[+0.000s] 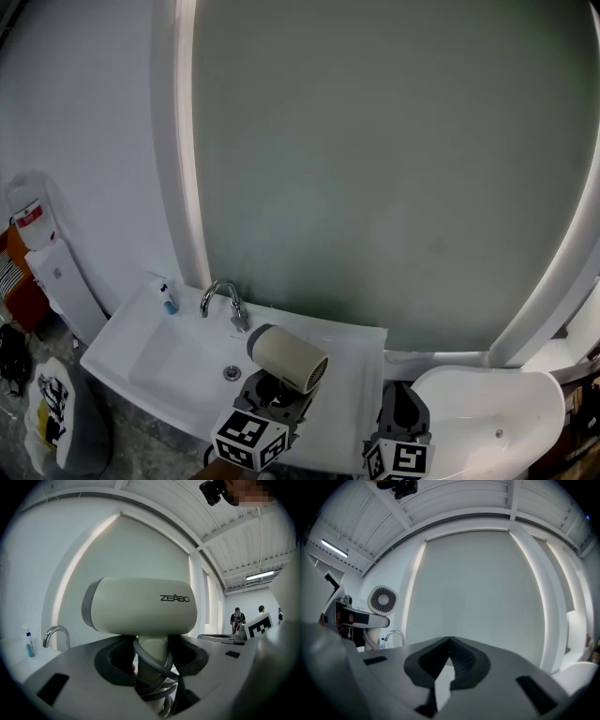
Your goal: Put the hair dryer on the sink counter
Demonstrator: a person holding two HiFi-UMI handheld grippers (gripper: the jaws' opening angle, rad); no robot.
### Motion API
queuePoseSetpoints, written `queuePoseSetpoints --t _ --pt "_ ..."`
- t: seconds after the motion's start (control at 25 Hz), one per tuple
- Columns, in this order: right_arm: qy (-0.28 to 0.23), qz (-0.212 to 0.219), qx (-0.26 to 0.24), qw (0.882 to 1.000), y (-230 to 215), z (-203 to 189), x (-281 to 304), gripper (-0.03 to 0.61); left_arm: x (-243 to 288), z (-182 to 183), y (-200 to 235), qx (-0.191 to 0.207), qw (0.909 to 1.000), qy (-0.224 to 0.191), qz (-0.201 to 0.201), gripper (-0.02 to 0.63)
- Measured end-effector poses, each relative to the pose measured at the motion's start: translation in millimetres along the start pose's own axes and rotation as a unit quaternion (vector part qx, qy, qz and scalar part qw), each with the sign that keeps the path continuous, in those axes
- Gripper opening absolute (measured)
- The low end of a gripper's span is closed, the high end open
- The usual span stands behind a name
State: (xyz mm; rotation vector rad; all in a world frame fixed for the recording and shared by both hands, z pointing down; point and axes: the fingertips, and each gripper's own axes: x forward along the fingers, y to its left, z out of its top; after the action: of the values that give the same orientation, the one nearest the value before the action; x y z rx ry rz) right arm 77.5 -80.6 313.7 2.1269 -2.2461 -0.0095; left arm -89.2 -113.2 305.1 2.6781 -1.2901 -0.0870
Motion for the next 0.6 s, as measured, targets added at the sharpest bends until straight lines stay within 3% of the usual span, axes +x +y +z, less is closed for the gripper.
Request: queuePoseSetpoints --t 0.28,0.6 --pt "0.005 -0.017 -0.003 1.0 3.2 2.2 21.8 0.02 18.3 2.4 18.9 -0.009 0.9998 0.004 -0.016 0.212" --pt "0.006 -0.005 -0.009 1.0 -9.7 2.1 41.1 0.02 33.6 3.7 22.9 -0.015 0.9999 0.001 0.002 0.212"
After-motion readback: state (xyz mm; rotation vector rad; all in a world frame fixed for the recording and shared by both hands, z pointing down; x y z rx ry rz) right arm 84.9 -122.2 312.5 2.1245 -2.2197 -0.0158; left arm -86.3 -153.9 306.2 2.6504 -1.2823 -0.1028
